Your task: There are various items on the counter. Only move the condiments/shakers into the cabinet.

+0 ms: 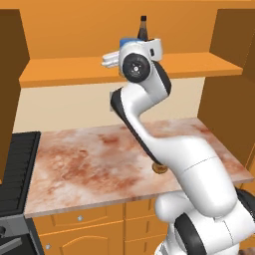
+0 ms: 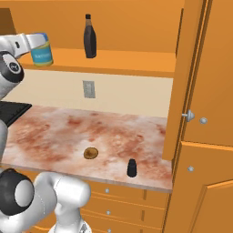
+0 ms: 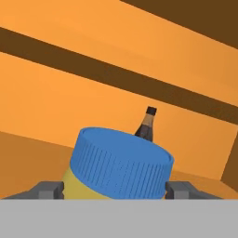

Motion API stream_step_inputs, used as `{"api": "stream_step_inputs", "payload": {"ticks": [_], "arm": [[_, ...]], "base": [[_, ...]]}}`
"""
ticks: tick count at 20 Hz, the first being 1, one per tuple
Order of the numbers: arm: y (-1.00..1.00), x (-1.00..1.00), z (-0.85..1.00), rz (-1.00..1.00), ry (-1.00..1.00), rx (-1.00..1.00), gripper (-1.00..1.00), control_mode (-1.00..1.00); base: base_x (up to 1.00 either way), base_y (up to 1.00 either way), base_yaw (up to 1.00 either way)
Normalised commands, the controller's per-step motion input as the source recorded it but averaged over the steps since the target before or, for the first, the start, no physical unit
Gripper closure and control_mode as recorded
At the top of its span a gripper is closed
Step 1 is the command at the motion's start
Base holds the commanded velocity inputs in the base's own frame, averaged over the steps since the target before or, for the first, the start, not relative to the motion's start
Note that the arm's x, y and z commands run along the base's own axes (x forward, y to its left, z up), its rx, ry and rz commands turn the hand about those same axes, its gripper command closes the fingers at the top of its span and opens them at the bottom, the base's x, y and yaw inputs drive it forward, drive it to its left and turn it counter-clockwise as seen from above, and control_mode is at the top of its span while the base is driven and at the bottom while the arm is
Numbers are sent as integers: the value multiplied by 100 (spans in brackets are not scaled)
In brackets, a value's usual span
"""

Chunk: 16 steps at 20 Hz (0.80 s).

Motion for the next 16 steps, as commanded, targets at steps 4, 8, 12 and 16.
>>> {"api": "stream_step_inputs", "payload": {"ticks": [4,8,12,16], "arm": [[0,51,-9,0,8,0,100,-100],[0,47,-1,0,4,0,100,-100],[0,34,-4,0,1,-2,100,-100],[0,25,-16,0,0,-4,100,-100]], "base": [[0,0,0],[0,0,0],[0,0,0],[0,0,0]]}}
